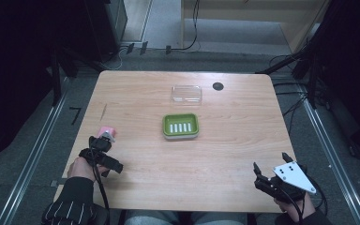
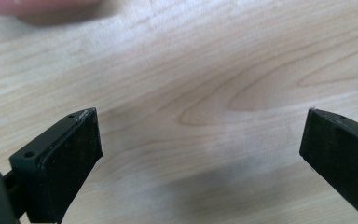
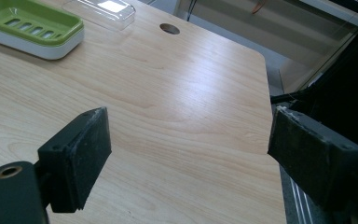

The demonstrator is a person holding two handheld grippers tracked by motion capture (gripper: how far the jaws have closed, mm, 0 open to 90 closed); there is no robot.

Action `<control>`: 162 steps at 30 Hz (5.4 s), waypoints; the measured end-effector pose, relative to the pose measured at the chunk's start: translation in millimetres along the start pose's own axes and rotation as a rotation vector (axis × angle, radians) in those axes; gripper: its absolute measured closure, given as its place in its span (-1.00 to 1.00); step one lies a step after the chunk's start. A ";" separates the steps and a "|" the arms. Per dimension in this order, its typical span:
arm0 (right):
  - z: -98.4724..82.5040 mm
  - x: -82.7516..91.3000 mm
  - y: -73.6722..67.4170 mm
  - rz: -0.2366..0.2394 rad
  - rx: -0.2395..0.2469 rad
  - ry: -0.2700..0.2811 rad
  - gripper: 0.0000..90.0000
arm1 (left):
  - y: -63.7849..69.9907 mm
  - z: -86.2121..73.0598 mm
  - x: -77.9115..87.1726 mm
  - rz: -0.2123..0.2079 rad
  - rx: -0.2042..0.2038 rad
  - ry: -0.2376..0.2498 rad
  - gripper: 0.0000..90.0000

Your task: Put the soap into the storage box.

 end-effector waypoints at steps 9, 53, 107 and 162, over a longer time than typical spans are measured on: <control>1.2 -1.1 -1.4 0.004 0.003 0.001 -0.69 | -7.5 10.2 4.2 0.003 0.016 0.021 -1.00; 1.1 -1.3 -1.1 0.004 0.005 0.000 -0.69 | -41.6 64.0 11.6 -0.004 0.068 0.076 -1.00; 1.4 -1.4 -2.0 0.005 0.001 -0.003 -0.69 | -70.2 98.5 -17.1 0.014 0.118 0.027 -0.69; 1.6 -1.6 -2.0 0.006 0.003 -0.002 -0.69 | -51.4 99.2 -4.8 0.004 -0.036 0.034 -0.15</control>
Point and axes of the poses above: each handheld gripper's, and its own axes: x roughly backward along the jaws, z roughly out of its top, y roughly to its right, the point moved 4 cm from there along -x, roughly forward along the jaws, and after that the axes turned 1 degree about x, right-handed, at the moved point
